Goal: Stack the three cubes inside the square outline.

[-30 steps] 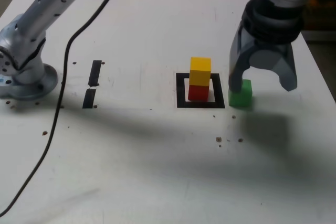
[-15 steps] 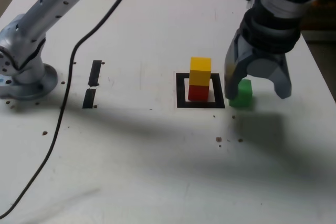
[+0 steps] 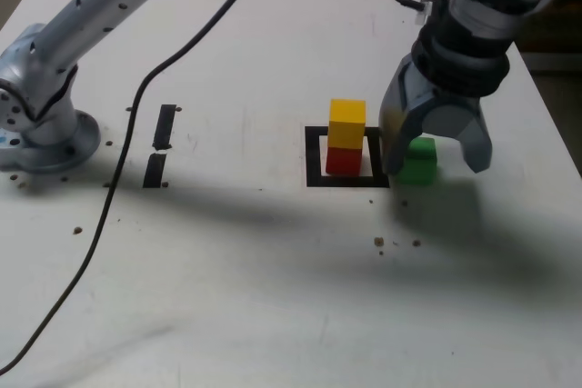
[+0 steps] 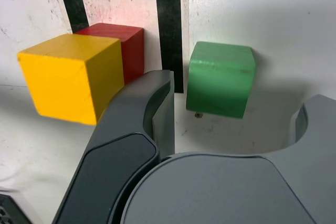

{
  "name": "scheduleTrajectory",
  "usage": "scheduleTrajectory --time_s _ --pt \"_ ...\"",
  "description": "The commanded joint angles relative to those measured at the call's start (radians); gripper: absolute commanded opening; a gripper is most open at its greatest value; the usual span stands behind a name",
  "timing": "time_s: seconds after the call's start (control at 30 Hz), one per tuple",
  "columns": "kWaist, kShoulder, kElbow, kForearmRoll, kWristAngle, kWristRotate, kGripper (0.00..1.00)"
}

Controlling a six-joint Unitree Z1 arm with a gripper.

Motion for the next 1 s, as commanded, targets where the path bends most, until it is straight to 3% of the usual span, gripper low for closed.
scheduleTrajectory --time_s 0.0,0.4,0.97 --pt "0.007 0.014 -0.005 0.009 -0.005 0.003 0.83" --pt "0.038 0.045 -0.007 0.010 -0.025 0.023 0.78" --pt "0.043 0.071 -0.059 0.007 -0.005 0.039 0.24"
